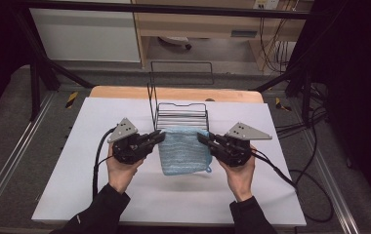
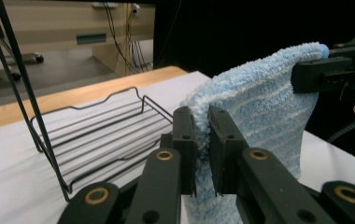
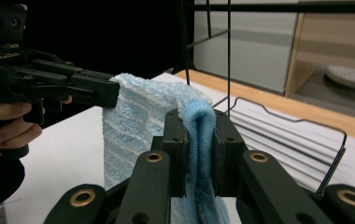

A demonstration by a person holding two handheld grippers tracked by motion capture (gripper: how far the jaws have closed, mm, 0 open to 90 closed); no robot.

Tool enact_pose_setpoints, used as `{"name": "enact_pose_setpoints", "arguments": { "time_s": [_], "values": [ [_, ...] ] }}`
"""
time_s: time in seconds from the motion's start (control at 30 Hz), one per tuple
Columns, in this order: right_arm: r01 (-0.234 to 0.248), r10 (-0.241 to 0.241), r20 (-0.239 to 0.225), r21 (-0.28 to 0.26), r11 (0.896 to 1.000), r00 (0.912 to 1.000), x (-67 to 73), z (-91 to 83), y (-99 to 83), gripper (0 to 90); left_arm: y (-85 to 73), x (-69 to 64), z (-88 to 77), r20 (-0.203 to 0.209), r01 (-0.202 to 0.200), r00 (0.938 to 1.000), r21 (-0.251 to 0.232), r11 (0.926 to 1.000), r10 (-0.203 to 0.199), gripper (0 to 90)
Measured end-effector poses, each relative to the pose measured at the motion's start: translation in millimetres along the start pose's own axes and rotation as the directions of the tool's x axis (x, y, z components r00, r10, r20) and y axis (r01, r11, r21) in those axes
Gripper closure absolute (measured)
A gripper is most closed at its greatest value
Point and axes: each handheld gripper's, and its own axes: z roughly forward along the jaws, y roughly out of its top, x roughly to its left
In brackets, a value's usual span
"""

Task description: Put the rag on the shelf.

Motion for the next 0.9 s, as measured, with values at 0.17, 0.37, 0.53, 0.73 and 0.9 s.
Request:
{"name": "enact_pose_setpoints", "arguments": {
  "time_s": [0.17,0.37,0.53,0.73,0.9],
  "values": [
    [0.015,-0.014,0.021,-0.028,0.999,0.9997,1.5,0.7,9.3,79.3,11.3,1.8,-0.9,-0.011,-0.013,0.9999,-0.041,0.9991,0.013,81.7],
    [0.042,-0.038,0.054,-0.075,0.996,0.9978,2.2,1.7,25.2,79.4,27.4,2.8,-0.9,-0.018,-0.010,0.9998,-0.091,0.9958,0.008,81.7],
    [0.049,-0.041,0.070,-0.117,0.992,0.9967,1.6,0.6,37.9,79.5,41.6,1.9,-1.6,-0.021,-0.020,0.9996,-0.129,0.9914,0.018,81.7],
    [0.078,-0.063,0.099,-0.155,0.985,0.9930,2.4,-0.8,53.3,79.6,59.8,2.6,-1.1,-0.033,-0.023,0.9993,-0.162,0.9865,0.017,81.7],
    [0.105,-0.084,0.123,-0.174,0.979,0.9889,3.4,-0.9,66.3,79.6,71.0,3.1,-1.3,-0.038,-0.029,0.9990,-0.192,0.9810,0.022,81.7]
  ]
}}
